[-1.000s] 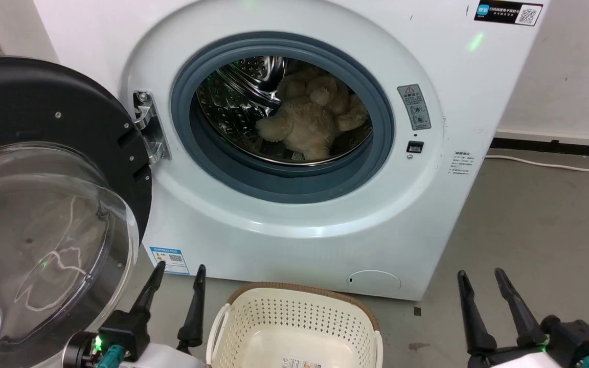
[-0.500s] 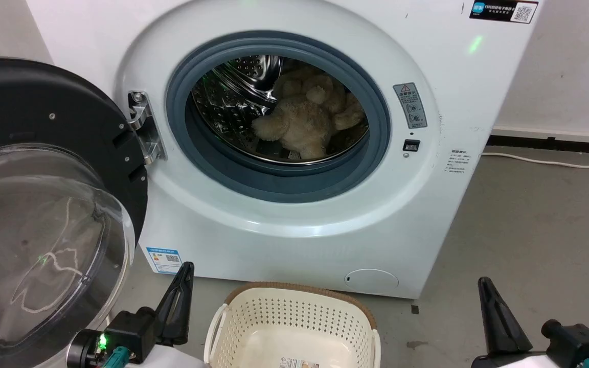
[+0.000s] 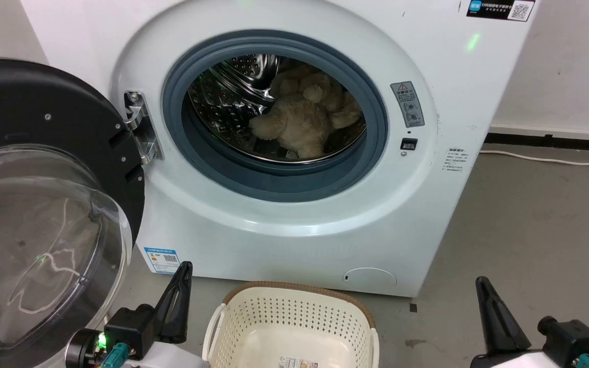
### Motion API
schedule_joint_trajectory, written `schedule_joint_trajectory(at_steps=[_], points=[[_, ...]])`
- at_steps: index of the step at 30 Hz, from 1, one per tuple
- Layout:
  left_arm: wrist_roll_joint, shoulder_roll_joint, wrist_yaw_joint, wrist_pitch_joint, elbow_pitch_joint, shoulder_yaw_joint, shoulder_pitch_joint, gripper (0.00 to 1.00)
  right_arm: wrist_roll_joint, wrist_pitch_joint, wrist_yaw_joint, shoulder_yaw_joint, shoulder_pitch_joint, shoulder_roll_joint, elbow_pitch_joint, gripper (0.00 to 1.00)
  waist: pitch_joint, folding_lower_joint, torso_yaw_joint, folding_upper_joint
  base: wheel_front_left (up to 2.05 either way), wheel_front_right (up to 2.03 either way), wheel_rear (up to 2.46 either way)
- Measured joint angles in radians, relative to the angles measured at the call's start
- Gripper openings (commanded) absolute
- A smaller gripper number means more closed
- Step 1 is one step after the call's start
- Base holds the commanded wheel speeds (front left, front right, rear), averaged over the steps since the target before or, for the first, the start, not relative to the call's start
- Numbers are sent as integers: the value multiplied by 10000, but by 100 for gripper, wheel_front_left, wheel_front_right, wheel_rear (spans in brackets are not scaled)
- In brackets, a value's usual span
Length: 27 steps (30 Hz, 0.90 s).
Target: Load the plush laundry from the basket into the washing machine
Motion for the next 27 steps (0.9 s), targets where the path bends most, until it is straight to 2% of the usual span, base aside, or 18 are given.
schedule_joint_trajectory(at_steps=[27], points=[[410,-244,130,564,-213,330,-1,0,-604,581,0,-48,-83,0,-247,0,76,0,-132,0,0,0,0]])
